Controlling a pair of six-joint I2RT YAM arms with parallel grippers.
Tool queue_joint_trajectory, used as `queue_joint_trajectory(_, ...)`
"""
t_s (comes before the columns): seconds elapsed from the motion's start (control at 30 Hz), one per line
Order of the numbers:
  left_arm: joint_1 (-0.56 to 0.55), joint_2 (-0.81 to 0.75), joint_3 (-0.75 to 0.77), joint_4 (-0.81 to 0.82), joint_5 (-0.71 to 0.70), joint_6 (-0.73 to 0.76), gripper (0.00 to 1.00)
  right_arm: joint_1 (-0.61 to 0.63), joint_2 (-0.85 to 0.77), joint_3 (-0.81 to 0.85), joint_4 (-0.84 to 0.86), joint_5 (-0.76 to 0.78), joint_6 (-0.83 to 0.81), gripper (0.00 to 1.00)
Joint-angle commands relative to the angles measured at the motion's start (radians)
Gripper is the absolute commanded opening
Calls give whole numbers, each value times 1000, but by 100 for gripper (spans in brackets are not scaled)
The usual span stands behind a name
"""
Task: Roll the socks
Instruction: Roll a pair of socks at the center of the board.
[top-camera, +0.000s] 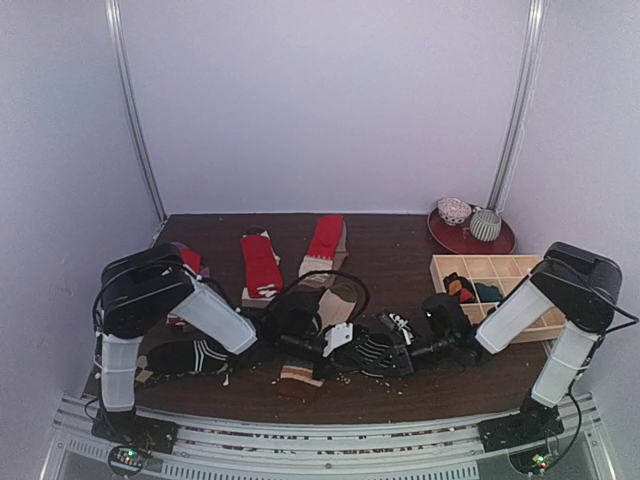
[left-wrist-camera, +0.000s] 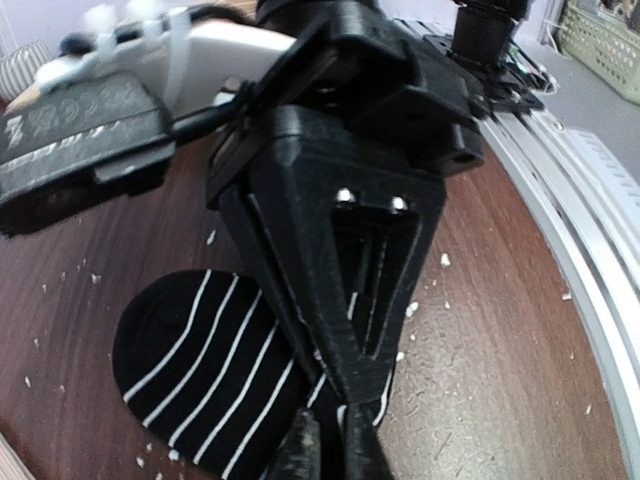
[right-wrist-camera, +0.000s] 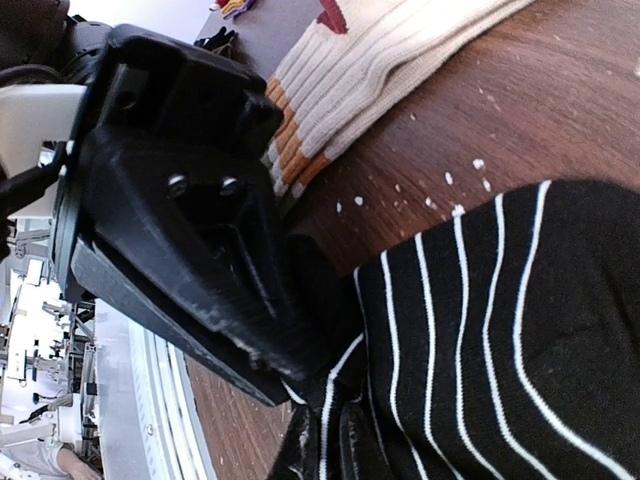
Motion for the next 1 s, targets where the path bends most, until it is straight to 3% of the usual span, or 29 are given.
queue_joint_trajectory(0.0, -21, 16, 4, -169, 1, 0, 0, -1, -18, -38, -253, 72, -17, 2)
queue_joint_trajectory(0.1, -14, -6, 2, -253, -47, -76, 0, -2, -135, -30, -324, 120, -61, 7)
queue_joint_trajectory(0.27, 14, -40, 25, -456, -115, -231, 0, 11, -439, -62, -377, 342, -118, 21)
queue_joint_trajectory(0.43, 54, -29, 45, -585, -50, -341, 0, 164, -652, -162, -269, 612, -248, 29)
queue_joint_trajectory(0.53, 61, 8, 100, -679, -35, -339, 0, 282, -661, -202, -188, 721, -327, 31)
queue_joint_trajectory(0.7, 62, 62, 167, -752, -25, -329, 0, 409, -537, -184, -144, 861, -465, 34)
queue_joint_trajectory(0.97, 65, 88, 185, -758, -4, -315, 0, 437, -428, -158, -14, 903, -642, 41)
